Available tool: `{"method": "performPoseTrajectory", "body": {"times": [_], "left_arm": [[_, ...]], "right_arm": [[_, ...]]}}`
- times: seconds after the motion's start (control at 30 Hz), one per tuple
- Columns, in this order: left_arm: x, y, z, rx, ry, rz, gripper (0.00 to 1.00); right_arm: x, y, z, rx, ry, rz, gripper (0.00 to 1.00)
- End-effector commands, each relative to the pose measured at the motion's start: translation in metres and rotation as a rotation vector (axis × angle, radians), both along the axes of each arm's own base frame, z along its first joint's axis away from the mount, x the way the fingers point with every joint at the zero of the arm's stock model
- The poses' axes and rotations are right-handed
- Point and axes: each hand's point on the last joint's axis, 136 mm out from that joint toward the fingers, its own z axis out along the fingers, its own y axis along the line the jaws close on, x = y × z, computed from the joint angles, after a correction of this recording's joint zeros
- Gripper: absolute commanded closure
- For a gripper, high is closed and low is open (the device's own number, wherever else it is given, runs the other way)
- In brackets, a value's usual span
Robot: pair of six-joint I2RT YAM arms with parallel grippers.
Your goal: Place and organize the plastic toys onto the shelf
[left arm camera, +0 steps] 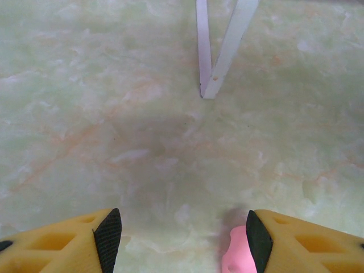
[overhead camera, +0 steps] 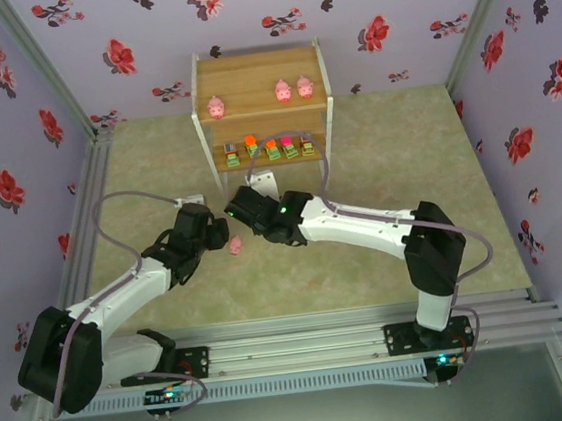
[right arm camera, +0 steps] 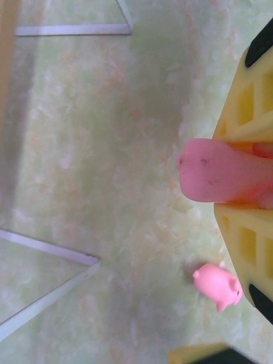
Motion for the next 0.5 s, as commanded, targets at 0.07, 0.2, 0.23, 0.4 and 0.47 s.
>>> {"method": "performPoseTrajectory", "body": {"times": [0.07,0.2,0.23,0.4,0.47], "left_arm": [[0.006,-0.009,0.017,-0.039,-0.049,-0.03,0.37],[0.005,-0.016,0.02,-0.039,-0.06,-0.06,0.37],[0.005,-0.019,0.021,-0.043,-0.066,-0.075,0.37],[-0.001,-0.045,0.029,-0.069,-0.095,-0.182,0.36],[-0.004,-0.054,0.031,-0.065,-0.107,-0.216,0.36]], "right_arm": [[0.005,-0.008,0.055,-0.016,-0.092,0.01,1.0],[0.009,-0.008,0.08,-0.016,-0.13,0.014,1.0],[0.01,-0.008,0.086,-0.016,-0.138,0.015,1.0],[0.016,-0.01,0.112,-0.017,-0.177,0.023,1.0],[0.02,-0.012,0.119,-0.022,-0.185,0.021,1.0]]}}
